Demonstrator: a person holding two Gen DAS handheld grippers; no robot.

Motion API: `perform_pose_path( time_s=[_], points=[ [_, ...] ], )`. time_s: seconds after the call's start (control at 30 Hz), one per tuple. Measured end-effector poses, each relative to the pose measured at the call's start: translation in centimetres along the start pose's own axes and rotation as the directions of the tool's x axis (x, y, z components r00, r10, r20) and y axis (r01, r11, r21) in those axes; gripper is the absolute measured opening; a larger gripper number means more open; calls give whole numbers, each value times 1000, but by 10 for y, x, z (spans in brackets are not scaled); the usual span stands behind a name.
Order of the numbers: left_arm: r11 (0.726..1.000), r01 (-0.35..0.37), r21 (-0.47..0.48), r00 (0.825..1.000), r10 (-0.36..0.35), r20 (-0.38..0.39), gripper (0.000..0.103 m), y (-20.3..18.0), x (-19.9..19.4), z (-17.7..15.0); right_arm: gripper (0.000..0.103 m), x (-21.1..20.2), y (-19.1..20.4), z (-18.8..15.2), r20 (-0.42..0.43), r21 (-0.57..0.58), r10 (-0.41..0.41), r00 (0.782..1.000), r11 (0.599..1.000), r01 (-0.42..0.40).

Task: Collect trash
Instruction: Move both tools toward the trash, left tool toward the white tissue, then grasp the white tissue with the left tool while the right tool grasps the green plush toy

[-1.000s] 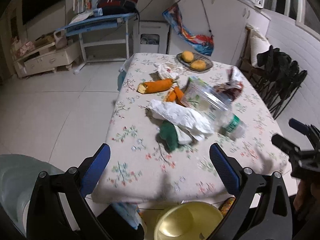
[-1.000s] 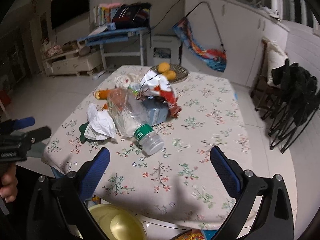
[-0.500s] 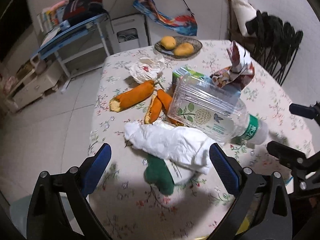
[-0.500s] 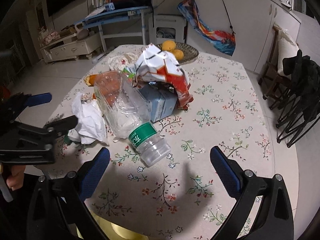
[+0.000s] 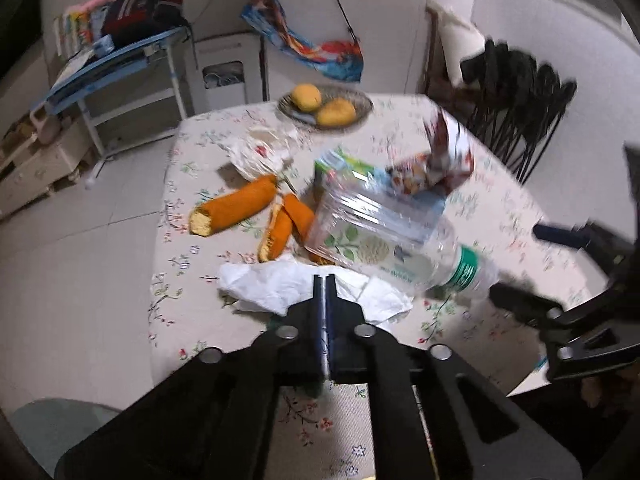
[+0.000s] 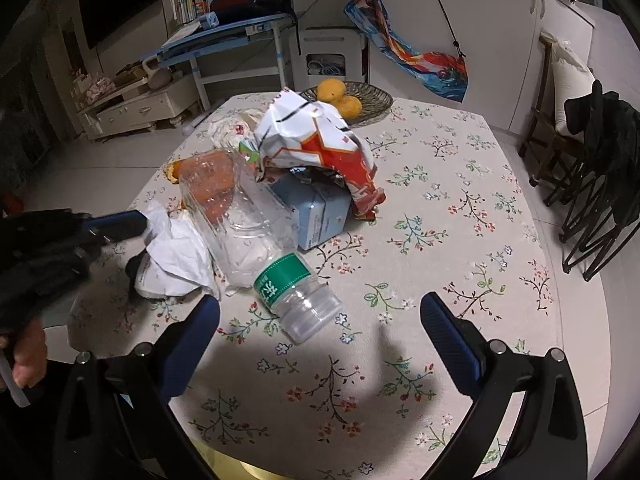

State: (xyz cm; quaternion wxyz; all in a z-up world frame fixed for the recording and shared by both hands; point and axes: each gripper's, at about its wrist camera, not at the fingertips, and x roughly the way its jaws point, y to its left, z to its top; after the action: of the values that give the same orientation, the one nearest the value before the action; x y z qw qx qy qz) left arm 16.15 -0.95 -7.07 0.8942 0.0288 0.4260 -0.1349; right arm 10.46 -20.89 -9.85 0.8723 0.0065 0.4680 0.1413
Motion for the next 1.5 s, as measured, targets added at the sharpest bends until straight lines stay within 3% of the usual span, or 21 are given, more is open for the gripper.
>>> perform_pose_path(
  time_s=[0.2, 0.23, 0.27, 0.33, 0.4, 0.53, 0.57, 0.6, 0.67, 0.73, 0.77, 1.13, 1.33, 1.4, 1.5],
  points=[
    [996, 42, -81, 999, -40, 19, 2, 25, -8, -1, 96, 4, 8, 4, 7, -13, -1, 1000, 1000, 2],
    [996, 30, -80, 1000, -29, 11, 12, 25, -5, -2, 96, 5, 9, 5, 7, -11, -4, 1000, 1000, 4],
    [996, 22, -81, 1000, -22, -5, 47, 24, 0, -2, 96, 5, 9, 6, 9, -4, -3, 1000, 1000, 3],
    [997, -39, -66, 999, 39, -2, 93, 16, 8, -2, 96, 6, 8, 8, 11, 11, 4, 1000, 1000, -4],
    [996, -93, 7, 995, 93, 24, 93, 3, 12, 1, 96, 7, 7, 7, 9, 16, 5, 1000, 1000, -6],
    [982, -157, 102, 986, 161, -35, 93, -14, 39, 2, 96, 9, 5, 5, 0, 10, -8, 1000, 1000, 8],
    [976, -177, 130, 982, 185, -49, 88, -17, 48, 1, 96, 9, 3, 4, -1, 14, -10, 1000, 1000, 10],
    [971, -187, 149, 979, 198, -56, 79, -18, 54, 1, 96, 9, 1, 4, -3, 24, -10, 1000, 1000, 10],
    [981, -138, 140, 983, 152, -100, 28, -15, 61, 1, 96, 10, -3, 5, -6, 43, -3, 1000, 999, 3],
    [996, -59, 72, 991, 67, -112, 12, -7, 57, 4, 96, 11, -5, 5, -9, 57, 8, 1000, 998, -7],
    [997, -48, 55, 994, 53, -91, 9, -3, 50, 5, 96, 11, -5, 5, -9, 57, 9, 1000, 998, -8],
    [988, 55, -144, 996, -44, 74, 6, 40, -24, -1, 96, 9, 10, 5, 16, 31, 15, 1000, 999, -15],
    [968, 78, -239, 994, -56, 97, 6, 65, -34, -7, 96, 16, 19, 5, 3, 3, -5, 1000, 1000, 5],
    [964, 70, -256, 993, -43, 108, 6, 69, -38, -8, 96, 4, 22, 8, 63, 0, -1, 998, 1000, 1],
    [956, 67, -286, 992, -33, 125, 6, 77, -45, -12, 96, -21, 38, 7, 172, -62, 99, 980, 994, -90]
  ],
)
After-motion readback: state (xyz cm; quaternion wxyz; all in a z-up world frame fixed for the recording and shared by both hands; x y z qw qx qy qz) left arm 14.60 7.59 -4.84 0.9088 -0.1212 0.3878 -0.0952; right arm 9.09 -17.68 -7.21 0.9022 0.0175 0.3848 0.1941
